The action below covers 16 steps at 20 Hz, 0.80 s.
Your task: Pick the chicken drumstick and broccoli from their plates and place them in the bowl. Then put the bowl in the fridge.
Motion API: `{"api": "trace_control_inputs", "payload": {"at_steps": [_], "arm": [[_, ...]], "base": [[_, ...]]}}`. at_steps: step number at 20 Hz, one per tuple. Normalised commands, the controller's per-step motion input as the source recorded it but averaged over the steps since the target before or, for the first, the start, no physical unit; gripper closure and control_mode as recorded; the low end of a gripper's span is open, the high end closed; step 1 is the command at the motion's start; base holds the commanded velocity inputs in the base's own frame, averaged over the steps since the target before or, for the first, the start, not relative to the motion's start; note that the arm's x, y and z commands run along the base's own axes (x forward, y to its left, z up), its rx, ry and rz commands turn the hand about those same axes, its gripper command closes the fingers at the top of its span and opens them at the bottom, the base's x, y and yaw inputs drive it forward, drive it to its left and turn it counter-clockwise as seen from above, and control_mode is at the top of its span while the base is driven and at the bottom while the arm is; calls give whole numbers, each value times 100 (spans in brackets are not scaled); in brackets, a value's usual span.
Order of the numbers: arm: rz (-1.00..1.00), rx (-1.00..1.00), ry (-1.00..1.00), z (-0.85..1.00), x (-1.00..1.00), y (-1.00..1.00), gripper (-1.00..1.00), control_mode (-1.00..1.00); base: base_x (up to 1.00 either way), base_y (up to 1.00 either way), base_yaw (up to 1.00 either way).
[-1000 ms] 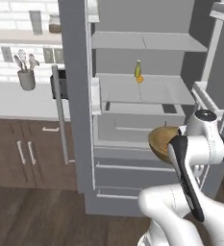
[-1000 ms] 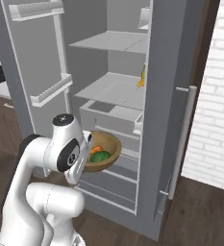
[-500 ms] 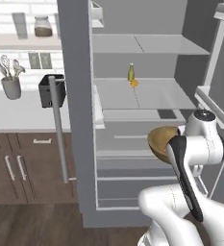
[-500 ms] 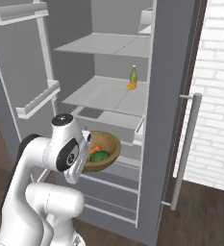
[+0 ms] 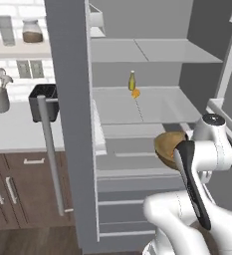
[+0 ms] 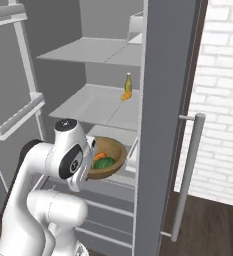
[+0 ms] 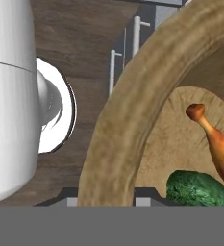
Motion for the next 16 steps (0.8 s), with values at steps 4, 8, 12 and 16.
{"api": "trace_control_inputs", "payload": {"at_steps": [4, 8, 12, 16], "arm": [[0, 0, 0, 0, 0, 0, 100, 100], [0, 0, 0, 0, 0, 0, 100, 100], [0, 0, 0, 0, 0, 0, 100, 100], [0, 0, 0, 0, 0, 0, 100, 100]], "base": [[41, 0, -4], [26, 0, -2], [36, 0, 0], [4, 0, 0]]}}
